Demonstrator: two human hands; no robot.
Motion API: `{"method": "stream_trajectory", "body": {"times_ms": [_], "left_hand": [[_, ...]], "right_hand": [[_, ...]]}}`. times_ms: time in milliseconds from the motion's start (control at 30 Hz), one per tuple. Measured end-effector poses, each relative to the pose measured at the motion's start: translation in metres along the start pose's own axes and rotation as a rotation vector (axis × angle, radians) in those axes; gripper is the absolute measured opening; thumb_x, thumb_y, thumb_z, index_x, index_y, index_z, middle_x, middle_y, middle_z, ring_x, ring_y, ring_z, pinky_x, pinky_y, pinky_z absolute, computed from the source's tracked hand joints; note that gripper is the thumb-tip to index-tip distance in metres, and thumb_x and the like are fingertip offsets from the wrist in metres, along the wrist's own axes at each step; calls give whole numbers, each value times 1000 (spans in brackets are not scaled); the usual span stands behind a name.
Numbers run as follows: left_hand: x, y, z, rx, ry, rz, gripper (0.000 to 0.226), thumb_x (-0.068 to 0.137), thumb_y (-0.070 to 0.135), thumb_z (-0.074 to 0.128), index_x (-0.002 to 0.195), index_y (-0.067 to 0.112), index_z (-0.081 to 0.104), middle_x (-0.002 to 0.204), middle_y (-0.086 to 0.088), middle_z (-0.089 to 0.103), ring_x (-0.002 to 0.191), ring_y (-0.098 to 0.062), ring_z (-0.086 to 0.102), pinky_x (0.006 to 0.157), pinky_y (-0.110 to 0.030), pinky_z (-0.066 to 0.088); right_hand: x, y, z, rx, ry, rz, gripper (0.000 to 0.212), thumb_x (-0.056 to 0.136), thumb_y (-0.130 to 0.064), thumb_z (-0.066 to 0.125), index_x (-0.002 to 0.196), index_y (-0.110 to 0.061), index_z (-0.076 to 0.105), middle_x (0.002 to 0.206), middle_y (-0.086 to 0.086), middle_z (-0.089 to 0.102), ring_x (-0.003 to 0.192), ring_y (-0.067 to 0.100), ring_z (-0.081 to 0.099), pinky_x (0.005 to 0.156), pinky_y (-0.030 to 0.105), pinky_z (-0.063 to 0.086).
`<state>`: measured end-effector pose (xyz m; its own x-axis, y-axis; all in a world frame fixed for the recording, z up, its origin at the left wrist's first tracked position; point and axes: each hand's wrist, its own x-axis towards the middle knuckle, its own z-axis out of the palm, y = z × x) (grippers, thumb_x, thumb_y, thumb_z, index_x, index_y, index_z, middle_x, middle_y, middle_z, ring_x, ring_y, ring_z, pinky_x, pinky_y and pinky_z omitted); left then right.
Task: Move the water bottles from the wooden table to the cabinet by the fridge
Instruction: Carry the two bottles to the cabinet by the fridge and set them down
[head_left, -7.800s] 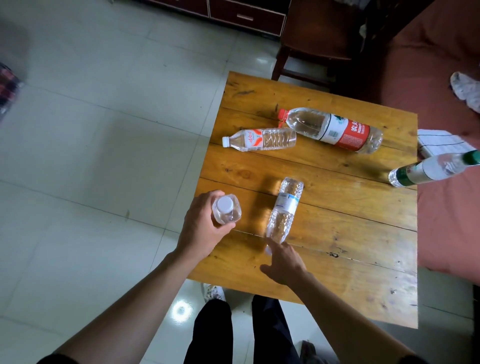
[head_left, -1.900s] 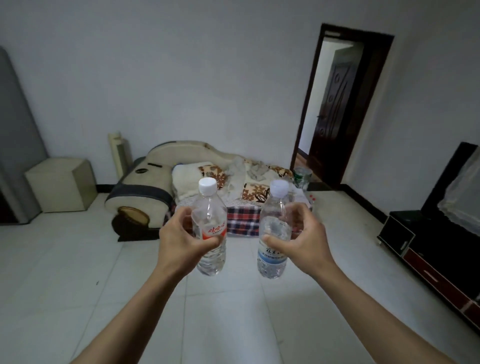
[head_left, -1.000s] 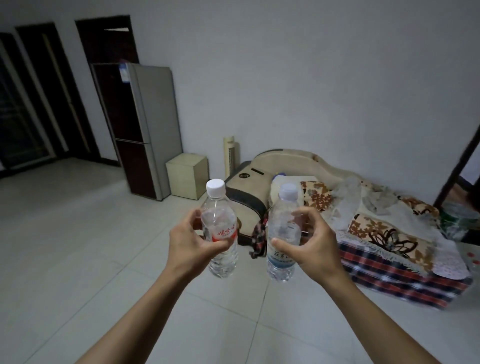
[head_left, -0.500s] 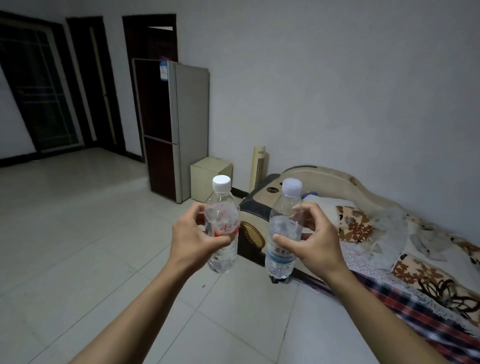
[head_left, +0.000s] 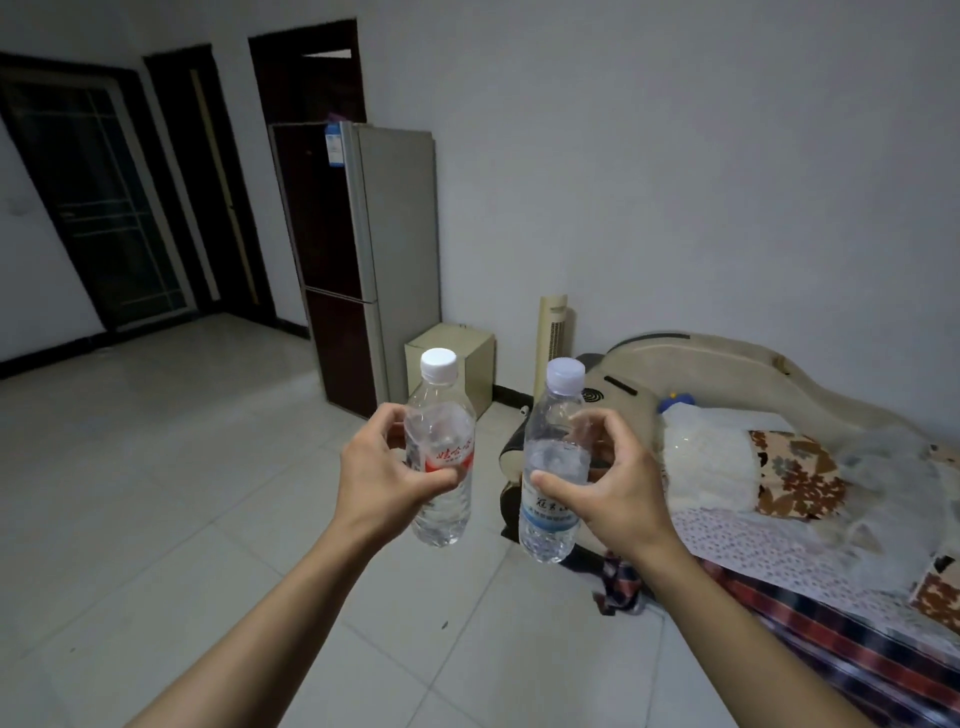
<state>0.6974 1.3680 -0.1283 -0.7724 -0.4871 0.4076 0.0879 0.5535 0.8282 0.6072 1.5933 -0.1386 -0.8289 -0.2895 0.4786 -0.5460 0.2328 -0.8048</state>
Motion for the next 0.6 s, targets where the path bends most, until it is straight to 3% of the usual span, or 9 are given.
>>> {"method": "stream_trajectory", "body": {"times_ms": [167, 400, 600], "left_hand": [[85, -19, 27, 15, 2, -21, 58, 53, 27, 94, 100, 26, 61, 98, 13, 69, 94, -4, 65, 80, -37, 61], [182, -61, 35, -15, 36, -42, 58, 54, 34, 94, 101, 27, 60, 99, 14, 68, 94, -5, 65, 79, -37, 62], [261, -119, 38, -68, 38, -67, 56, 54, 27, 95, 98, 27, 60, 97, 13, 69, 92, -4, 66, 79, -37, 62]], "right_hand": [[92, 33, 24, 15, -37, 2, 62, 62, -29, 92, 111, -31, 54, 107, -10, 65, 97, 6, 66, 76, 21, 59], [190, 65, 64, -20, -66, -3, 64, 61, -28, 92, 115, -26, 57, 108, -11, 64, 98, 0, 62, 73, 7, 51], [259, 90, 128, -55, -89, 16, 68, 59, -31, 92, 117, -29, 57, 107, -13, 66, 97, 0, 64, 76, 15, 55]]}}
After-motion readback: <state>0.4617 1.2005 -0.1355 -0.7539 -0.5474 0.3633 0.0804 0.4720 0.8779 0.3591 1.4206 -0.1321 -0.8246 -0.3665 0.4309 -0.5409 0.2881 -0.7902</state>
